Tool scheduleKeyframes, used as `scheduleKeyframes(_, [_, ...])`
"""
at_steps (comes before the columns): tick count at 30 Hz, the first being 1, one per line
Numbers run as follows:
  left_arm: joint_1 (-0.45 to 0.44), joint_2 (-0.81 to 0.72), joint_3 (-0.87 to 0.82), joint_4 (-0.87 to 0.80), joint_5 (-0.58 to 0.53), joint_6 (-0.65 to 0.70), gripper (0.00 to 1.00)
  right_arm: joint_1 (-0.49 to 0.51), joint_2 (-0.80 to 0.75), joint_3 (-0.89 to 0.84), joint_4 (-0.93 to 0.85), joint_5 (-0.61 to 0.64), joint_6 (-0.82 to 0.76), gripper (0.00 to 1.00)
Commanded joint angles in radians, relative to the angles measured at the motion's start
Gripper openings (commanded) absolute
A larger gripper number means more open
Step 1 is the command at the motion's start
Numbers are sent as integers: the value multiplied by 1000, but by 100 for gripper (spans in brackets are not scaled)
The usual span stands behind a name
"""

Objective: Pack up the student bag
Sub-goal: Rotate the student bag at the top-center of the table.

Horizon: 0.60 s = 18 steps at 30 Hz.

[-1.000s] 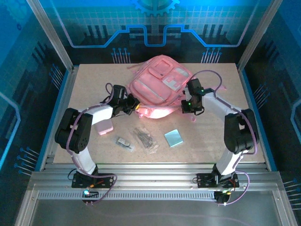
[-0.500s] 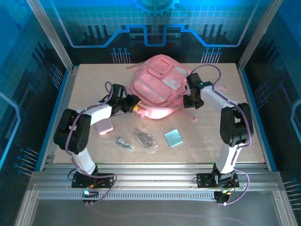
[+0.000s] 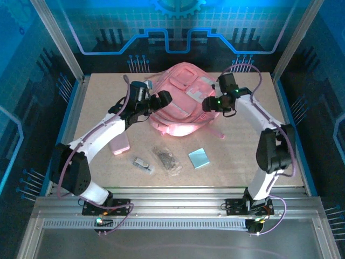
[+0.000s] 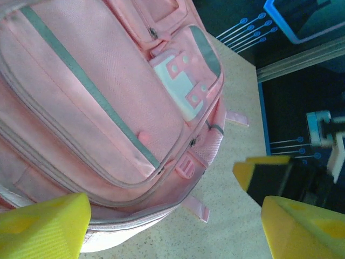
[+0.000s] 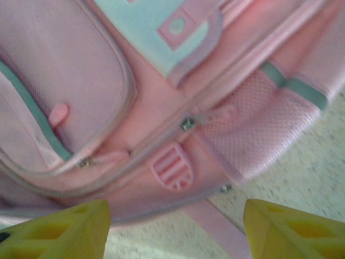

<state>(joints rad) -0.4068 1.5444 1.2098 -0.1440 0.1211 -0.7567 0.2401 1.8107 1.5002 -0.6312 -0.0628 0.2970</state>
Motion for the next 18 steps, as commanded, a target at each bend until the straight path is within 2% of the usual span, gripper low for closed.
scheduleKeyframes(1, [-30,93,18,51,-28,-8,83,-27,108,86,50,-128,19,68])
scheduleKeyframes(3, [-41,155,31,95,-17,-38,83,-36,160,120,78,-171,-6,69])
scheduleKeyframes(9, [-38,326,60,162,35,-111,84,-69,285,183,95,-197,-42,77])
scheduleKeyframes(14, [2,381,21,145,27,-121,85,-76,312,134,145,-299,-49,80])
scheduleKeyframes(18, [42,402,10,115,0,-69,85,-71,272,31,202,-383,-8,79])
